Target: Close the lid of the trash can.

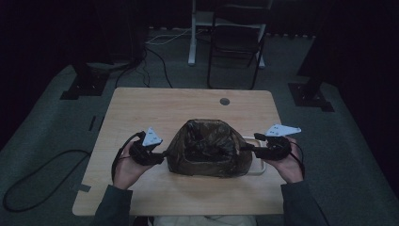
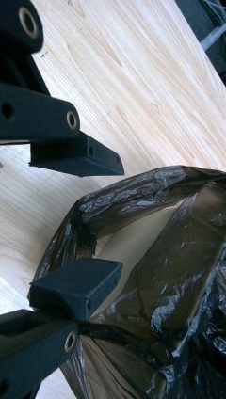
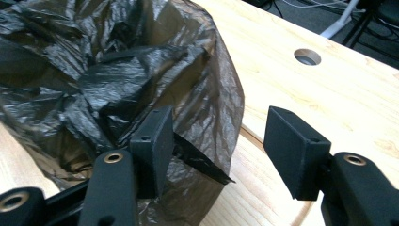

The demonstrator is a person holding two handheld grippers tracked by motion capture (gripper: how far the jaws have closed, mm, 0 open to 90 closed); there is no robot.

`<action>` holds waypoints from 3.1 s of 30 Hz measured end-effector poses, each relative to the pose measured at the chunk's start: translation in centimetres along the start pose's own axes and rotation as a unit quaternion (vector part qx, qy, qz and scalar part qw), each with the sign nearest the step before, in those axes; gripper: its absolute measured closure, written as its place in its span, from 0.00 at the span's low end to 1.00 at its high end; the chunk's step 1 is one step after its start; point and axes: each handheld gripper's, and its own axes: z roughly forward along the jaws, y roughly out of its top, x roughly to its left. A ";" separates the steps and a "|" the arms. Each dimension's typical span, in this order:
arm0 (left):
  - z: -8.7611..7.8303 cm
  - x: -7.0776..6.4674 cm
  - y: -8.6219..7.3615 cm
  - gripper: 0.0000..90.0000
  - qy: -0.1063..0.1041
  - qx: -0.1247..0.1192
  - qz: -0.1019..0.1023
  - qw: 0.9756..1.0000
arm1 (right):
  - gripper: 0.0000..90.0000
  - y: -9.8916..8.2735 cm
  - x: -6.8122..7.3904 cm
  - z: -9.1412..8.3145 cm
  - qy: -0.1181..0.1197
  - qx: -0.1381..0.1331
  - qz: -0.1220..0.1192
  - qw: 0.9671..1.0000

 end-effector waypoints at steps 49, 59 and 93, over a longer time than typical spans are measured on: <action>0.4 -0.2 -0.1 0.53 -0.006 0.006 0.002 1.000 | 0.48 -2.7 -3.6 1.9 -0.045 0.027 0.048 0.997; 0.2 -0.1 -0.2 0.53 -0.003 0.007 0.001 1.000 | 0.48 -2.8 -4.0 1.8 -0.047 0.028 0.052 0.997; 0.2 0.1 -0.3 0.52 -0.004 0.005 -0.006 1.000 | 0.48 -3.7 -5.6 2.8 -0.057 0.055 0.067 0.995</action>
